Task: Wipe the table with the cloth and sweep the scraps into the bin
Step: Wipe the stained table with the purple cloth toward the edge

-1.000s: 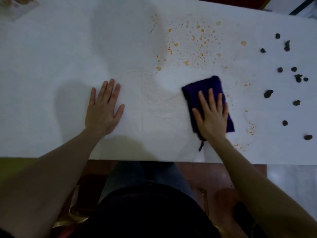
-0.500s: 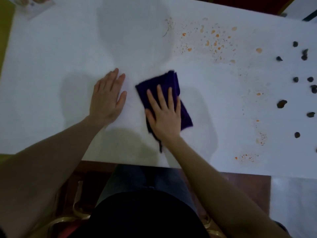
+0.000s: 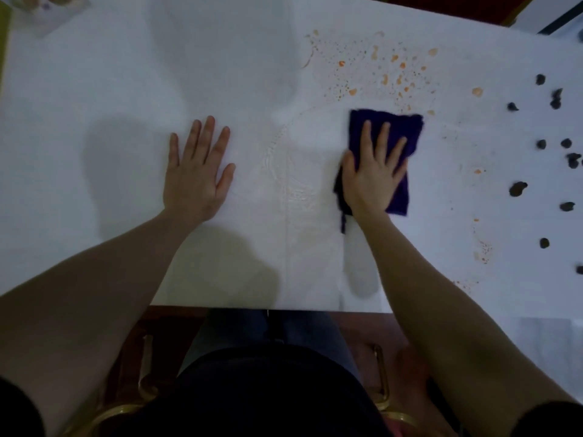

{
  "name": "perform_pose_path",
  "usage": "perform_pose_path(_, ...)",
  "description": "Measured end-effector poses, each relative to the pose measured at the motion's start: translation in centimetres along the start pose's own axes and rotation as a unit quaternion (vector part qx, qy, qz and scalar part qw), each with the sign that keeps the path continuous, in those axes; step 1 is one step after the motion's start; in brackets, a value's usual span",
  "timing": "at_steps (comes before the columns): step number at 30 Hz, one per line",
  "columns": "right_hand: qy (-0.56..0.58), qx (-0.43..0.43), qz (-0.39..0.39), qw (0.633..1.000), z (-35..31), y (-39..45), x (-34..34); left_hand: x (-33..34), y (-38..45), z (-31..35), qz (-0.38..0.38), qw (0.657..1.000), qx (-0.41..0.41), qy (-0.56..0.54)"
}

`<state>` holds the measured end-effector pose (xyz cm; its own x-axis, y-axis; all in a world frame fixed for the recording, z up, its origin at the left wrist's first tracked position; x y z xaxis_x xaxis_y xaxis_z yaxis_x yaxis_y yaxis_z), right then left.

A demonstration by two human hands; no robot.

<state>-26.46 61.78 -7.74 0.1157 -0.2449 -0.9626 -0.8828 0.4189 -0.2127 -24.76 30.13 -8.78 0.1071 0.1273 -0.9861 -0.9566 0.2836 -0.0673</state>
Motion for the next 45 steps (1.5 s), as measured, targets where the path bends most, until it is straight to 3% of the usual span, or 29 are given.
perform_pose_path(4,-0.017,-0.138,0.000,0.990,-7.7,-6.3,2.4,0.0,-0.1,0.1,0.002,1.000,0.004,0.006)
perform_pose_path(8,-0.022,-0.233,-0.023,0.972,-4.8,-13.7,3.6,0.1,0.0,0.1,-0.002,1.000,0.004,0.004)
perform_pose_path(11,-0.043,-0.199,-0.014,0.979,2.3,-14.0,2.5,0.1,0.2,0.0,-0.004,1.000,-0.001,0.007)
perform_pose_path(15,-0.049,-0.073,-0.009,0.996,9.0,-7.1,-0.3,0.2,0.2,-0.1,-0.003,1.000,-0.001,0.013)
perform_pose_path(20,0.006,0.027,0.008,1.000,3.9,1.7,-1.3,0.3,0.1,-0.1,-0.002,1.000,-0.001,0.008)
perform_pose_path(25,-0.013,-0.099,0.008,0.995,-6.2,-3.1,1.3,0.2,0.1,-0.1,-0.004,1.000,-0.002,0.008)
perform_pose_path(29,-0.028,-0.221,-0.016,0.975,-5.1,-11.7,3.1,0.1,0.0,0.0,-0.002,1.000,0.000,0.013)
perform_pose_path(31,-0.031,-0.205,-0.009,0.978,-1.3,-12.0,2.6,0.1,0.1,0.0,-0.002,1.000,0.000,0.009)
perform_pose_path(35,-0.035,-0.061,0.009,0.997,7.5,-9.2,0.7,0.1,0.1,0.0,-0.001,1.000,0.005,0.010)
perform_pose_path(39,-0.010,-0.023,-0.002,1.000,9.9,-11.6,0.6,0.0,0.2,0.0,0.001,1.000,0.005,0.005)
perform_pose_path(41,-0.022,-0.060,-0.008,0.998,7.8,-14.3,1.6,-0.1,0.1,0.0,0.003,1.000,0.006,-0.001)
perform_pose_path(45,-0.069,-0.240,-0.026,0.968,0.2,-18.2,3.8,-0.3,0.1,0.1,0.008,1.000,0.008,-0.002)
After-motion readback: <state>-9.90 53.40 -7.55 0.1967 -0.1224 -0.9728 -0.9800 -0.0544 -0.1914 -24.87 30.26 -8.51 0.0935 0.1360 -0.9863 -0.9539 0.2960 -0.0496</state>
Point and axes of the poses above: each hand's wrist, its own y-axis towards the middle knuckle, its own x-axis out of the palm, z = x × y, the point moved 10 cm from there along y, towards the middle knuckle, and after that the axes turned 8 degrees about x, right-handed, at the moved point
